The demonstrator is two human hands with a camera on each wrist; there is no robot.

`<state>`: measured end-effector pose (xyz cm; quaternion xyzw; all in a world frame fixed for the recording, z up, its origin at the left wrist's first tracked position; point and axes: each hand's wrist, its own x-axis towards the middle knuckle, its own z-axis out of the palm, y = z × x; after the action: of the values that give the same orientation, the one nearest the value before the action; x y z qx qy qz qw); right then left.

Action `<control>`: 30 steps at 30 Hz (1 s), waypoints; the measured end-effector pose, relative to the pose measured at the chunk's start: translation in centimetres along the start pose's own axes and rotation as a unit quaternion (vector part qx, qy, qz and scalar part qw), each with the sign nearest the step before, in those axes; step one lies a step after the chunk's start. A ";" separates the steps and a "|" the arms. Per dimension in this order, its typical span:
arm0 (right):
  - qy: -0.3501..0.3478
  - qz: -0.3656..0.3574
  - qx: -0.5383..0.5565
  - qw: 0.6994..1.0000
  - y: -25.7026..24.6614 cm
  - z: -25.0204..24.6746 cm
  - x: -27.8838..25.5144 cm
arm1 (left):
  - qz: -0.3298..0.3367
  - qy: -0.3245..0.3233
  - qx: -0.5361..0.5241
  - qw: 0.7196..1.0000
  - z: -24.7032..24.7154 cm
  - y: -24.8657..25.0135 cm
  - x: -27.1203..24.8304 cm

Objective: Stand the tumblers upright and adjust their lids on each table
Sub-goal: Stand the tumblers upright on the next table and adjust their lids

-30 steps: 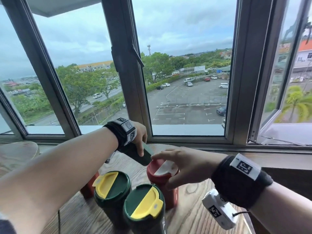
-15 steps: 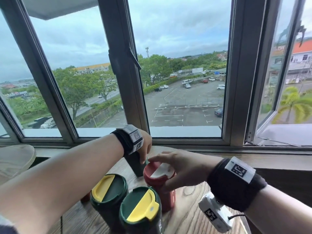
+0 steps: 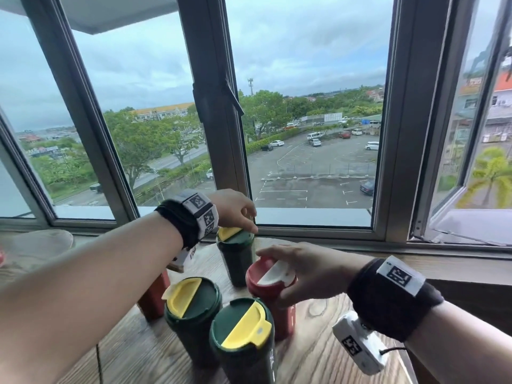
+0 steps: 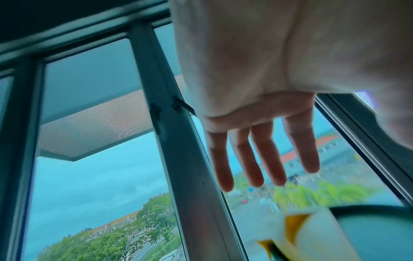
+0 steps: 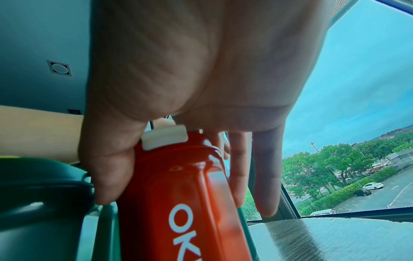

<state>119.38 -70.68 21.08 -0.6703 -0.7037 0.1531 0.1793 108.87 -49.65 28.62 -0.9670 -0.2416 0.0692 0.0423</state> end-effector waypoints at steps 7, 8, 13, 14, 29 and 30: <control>-0.009 0.009 -0.007 1.000 -0.3 -0.4 0.1 | 0.002 0.109 -0.087 0.990 -2.9 -2.1 -6.7; -0.013 0.009 -0.009 1.000 -0.4 -0.7 0.1 | -0.002 0.115 -0.100 0.988 -2.9 -2.4 -7.7; -0.030 0.008 -0.023 0.999 -1.3 -2.5 0.4 | -0.009 0.117 -0.139 0.983 -0.9 -3.2 -12.6; -0.027 0.012 -0.033 0.999 -1.5 -2.7 0.5 | -0.011 0.110 -0.149 0.983 -0.2 -3.3 -13.4; 0.162 -0.046 -0.102 0.980 -5.5 -1.0 -4.3 | -0.017 0.021 -0.292 0.956 8.4 -3.3 -19.4; 0.170 -0.048 -0.100 0.979 -6.4 -0.6 -4.8 | -0.011 0.020 -0.310 0.950 8.7 -3.3 -19.5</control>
<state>114.13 -75.83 24.26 -0.6667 -0.7059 -0.0429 0.2353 89.01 -55.59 22.66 -0.9309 -0.2605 -0.0290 -0.2543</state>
